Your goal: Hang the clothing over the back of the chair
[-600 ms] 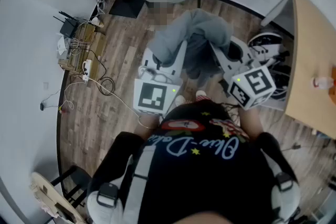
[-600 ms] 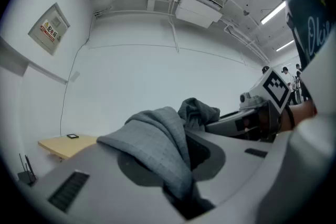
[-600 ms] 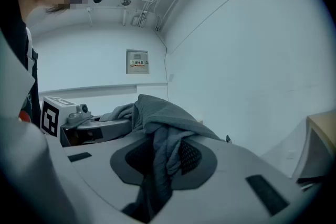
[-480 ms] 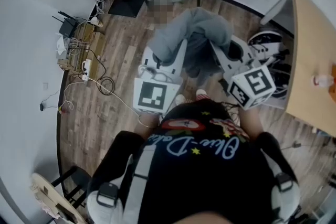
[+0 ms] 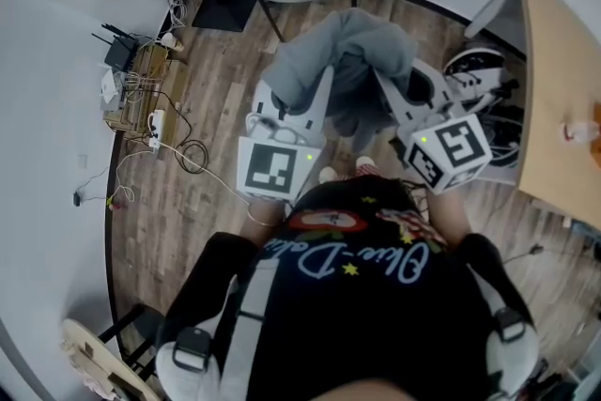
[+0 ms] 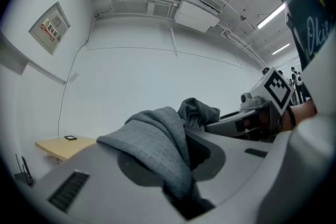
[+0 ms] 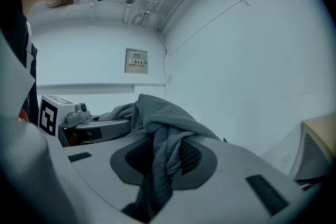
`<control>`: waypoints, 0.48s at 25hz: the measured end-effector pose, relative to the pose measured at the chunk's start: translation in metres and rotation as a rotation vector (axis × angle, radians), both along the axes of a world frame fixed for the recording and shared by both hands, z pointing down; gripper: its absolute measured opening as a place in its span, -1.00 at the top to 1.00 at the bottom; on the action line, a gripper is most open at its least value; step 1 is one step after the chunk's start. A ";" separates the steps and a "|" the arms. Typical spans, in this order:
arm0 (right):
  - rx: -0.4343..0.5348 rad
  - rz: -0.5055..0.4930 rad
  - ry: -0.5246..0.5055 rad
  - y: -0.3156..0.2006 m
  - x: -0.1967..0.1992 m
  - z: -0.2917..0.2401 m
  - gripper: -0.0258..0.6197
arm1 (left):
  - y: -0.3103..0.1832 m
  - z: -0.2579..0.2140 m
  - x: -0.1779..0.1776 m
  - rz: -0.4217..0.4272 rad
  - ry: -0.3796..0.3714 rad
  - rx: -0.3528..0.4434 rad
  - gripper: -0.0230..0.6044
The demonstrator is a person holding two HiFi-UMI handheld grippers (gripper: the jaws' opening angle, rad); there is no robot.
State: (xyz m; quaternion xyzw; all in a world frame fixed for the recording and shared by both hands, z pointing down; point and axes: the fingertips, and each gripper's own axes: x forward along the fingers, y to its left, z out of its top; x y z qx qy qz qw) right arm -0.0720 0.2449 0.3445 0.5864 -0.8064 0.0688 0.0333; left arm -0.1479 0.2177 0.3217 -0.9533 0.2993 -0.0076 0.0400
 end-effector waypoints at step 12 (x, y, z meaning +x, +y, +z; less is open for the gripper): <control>0.003 0.010 0.032 -0.008 -0.001 0.013 0.71 | -0.007 0.010 0.002 0.022 0.034 0.019 0.69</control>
